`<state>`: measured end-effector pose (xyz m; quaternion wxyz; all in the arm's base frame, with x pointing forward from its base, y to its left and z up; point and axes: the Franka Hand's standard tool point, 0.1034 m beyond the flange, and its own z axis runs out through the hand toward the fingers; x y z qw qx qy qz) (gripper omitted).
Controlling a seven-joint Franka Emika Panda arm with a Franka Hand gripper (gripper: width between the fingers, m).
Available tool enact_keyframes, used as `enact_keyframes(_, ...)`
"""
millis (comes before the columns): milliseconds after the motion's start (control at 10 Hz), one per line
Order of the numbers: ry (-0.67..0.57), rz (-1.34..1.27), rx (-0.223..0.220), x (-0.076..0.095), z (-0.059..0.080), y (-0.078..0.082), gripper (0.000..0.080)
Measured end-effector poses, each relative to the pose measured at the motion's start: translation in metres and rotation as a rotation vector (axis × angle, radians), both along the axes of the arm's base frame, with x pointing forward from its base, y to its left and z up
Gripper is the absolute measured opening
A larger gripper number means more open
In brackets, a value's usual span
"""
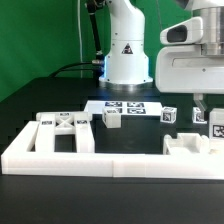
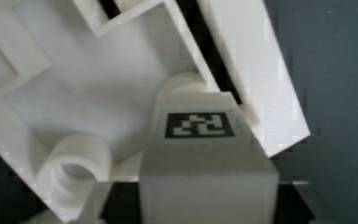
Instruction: Assemble chair
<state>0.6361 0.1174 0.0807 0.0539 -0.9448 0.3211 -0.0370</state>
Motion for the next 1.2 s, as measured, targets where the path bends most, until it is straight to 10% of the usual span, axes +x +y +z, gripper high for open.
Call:
enact_keyframes(1000, 0.046, -0.517, 0.063, -0.0011, -0.0007, 0.0019, 0.0297)
enact_keyframes(1200, 0.038, -0.389, 0.051, -0.0019, 0.0002, 0.0053, 0.0601)
